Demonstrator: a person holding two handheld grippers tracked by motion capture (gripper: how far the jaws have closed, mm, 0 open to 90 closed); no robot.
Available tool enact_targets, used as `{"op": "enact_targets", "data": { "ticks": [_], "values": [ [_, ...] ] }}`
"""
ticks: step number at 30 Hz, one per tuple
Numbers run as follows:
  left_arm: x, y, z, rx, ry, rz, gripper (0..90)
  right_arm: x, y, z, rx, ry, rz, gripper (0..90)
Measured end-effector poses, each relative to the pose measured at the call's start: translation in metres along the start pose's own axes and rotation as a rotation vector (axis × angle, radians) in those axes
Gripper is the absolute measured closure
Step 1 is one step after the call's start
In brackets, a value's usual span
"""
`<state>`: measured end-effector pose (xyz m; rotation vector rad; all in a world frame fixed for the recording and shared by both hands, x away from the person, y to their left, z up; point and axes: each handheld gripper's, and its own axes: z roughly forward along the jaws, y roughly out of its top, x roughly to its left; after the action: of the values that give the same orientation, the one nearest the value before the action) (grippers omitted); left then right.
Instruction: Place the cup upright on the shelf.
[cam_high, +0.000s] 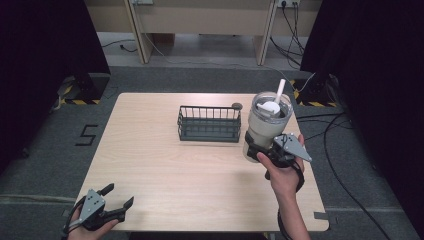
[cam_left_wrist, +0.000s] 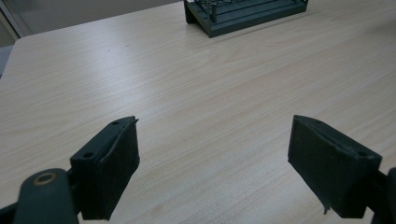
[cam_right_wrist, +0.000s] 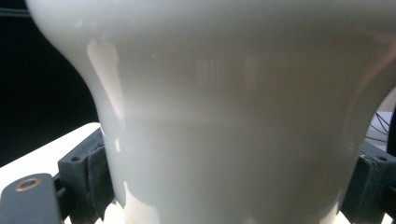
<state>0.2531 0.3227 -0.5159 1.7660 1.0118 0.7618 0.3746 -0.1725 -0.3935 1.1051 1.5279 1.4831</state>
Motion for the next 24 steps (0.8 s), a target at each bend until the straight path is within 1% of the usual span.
{"op": "enact_targets", "data": {
  "ticks": [5,11,13,18,22,24],
  "values": [
    [0.0,0.0,0.0,0.001,0.0,-0.001,15.9,0.002,0.004,0.008,-0.008,0.008,0.002,11.0],
    [0.0,0.0,0.0,0.0,-0.002,-0.002,15.9,0.007,0.008,0.021,-0.013,0.022,0.003,11.0],
    [0.0,0.0,0.0,0.0,-0.009,-0.004,15.9,0.009,0.011,0.027,-0.015,0.026,0.006,11.0],
    [0.0,0.0,0.0,-0.003,-0.01,-0.006,16.0,0.013,0.014,0.035,-0.018,0.032,0.005,11.0],
    [0.0,0.0,0.0,-0.006,-0.012,-0.005,16.0,0.017,0.018,0.045,-0.021,0.04,-0.003,11.0],
    [0.0,0.0,0.0,-0.005,-0.011,-0.006,16.0,0.018,0.019,0.049,-0.023,0.042,0.001,11.0]
  ]
}}
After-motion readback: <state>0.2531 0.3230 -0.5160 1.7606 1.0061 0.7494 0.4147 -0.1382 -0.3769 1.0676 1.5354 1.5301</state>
